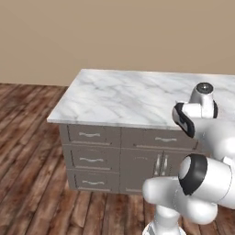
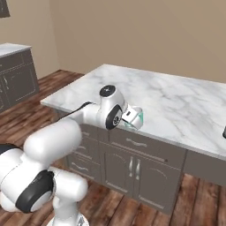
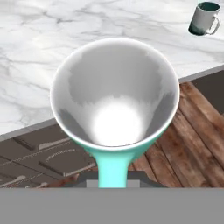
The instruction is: Clear the mugs and bowl far away from the sink.
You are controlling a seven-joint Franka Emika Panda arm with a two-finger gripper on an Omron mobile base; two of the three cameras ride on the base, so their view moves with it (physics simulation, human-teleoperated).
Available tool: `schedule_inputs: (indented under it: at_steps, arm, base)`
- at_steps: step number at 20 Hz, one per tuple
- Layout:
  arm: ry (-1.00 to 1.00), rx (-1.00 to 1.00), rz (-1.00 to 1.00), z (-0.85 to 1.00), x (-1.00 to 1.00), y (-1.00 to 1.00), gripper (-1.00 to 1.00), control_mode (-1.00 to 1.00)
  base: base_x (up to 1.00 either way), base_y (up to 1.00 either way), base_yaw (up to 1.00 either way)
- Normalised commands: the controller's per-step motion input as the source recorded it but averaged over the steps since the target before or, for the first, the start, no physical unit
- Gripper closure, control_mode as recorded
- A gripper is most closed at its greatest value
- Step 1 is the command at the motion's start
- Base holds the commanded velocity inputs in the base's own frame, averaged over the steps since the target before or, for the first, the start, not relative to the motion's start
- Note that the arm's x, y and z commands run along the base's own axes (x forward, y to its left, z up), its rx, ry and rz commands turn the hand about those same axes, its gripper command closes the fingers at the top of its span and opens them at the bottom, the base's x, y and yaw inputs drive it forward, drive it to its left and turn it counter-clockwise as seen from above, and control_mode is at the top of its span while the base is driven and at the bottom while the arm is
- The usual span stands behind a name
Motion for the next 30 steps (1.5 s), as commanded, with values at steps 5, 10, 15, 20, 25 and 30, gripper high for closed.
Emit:
schedule_inputs:
  at_steps: [5,10,15,20,25,30]
  arm:
    - [0.28,0.02,0.10,0.09,0.88,-0.08,1.00,-1.00]
    - [0.36,-0.01,0.07,-0.04,1.00,0.00,1.00,-1.00]
    - [0.08,0.00,0.07,-0.25,0.35,-0.06,1.00,-1.00]
    - [-0.01,0.13,0.02,-0.43,0.04,-0.32,1.00,-1.00]
    - [-0.08,0.11,0.01,-0.41,0.01,-0.14,1.00,-1.00]
    - [-0.01,0.00,0.05,-0.05,0.10,-0.04,1.00,-1.00]
  base:
    - [0.00,0.00,0.00]
    - [0.00,0.00,0.00]
    - [0.00,0.00,0.00]
    - [0.00,0.00,0.00]
    - [0.00,0.00,0.00]
    - [0.00,0.00,0.00]
